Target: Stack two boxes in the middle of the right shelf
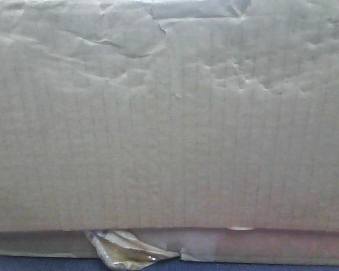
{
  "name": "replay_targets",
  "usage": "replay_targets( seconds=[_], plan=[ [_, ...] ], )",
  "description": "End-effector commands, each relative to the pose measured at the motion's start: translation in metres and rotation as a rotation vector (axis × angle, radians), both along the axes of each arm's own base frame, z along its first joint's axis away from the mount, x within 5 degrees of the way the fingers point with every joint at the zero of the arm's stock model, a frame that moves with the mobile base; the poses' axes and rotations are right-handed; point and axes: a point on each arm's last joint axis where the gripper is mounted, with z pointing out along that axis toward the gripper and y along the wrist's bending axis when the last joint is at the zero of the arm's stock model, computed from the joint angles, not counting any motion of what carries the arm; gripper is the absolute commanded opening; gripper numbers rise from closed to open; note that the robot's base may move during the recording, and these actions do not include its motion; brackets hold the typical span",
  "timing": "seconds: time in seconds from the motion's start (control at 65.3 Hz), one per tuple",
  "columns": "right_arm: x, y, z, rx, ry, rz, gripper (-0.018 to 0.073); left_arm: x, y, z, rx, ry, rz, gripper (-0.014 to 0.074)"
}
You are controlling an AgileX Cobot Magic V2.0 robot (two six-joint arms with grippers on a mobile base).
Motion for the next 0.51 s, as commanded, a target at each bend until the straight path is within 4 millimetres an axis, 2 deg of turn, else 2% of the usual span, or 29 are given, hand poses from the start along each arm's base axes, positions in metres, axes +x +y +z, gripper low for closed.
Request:
replay_targets(
  seconds=[0.0,0.122,0.23,0.398,0.49],
  plan=[
    [0.0,0.0,0.002,-0.005,-0.02,-0.006,-0.0162,-0.008,0.0,0.025,0.0,-0.012,0.0,-0.01],
    [0.0,0.0,0.002,-0.005,-0.02,-0.006,-0.0162,-0.013,0.0,0.06,0.001,0.051,0.0,-0.01],
    [0.0,0.0,0.002,-0.005,-0.02,-0.006,-0.0162,-0.005,0.0,0.087,0.003,0.177,0.0,-0.01],
    [0.0,0.0,0.002,-0.005,-0.02,-0.006,-0.0162,0.032,-0.002,0.12,-0.012,0.431,-0.01,-0.01],
    [0.0,0.0,0.002,-0.005,-0.02,-0.006,-0.0162,0.054,-0.003,0.136,-0.033,0.466,-0.022,-0.01]
  ],
)
